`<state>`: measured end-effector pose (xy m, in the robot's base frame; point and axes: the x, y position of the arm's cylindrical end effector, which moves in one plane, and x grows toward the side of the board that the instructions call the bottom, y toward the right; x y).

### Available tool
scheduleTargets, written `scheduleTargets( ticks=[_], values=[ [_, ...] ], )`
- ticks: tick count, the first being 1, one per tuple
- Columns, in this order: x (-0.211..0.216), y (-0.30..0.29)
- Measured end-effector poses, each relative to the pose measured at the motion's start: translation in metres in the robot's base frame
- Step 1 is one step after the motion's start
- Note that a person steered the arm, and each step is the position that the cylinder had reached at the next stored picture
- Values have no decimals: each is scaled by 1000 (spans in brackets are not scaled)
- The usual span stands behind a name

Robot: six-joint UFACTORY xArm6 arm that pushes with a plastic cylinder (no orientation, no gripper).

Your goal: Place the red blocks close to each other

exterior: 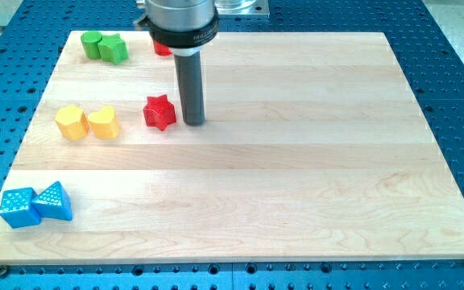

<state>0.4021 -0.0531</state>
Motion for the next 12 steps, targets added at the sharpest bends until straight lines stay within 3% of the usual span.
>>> scheduleTargets(
  ticks=[2,7,8,9,10,12],
  values=[
    [-25,8],
    [-23,-24],
    [-6,-31],
    [71,-32],
    [77,-54],
    [5,-59]
  ],
)
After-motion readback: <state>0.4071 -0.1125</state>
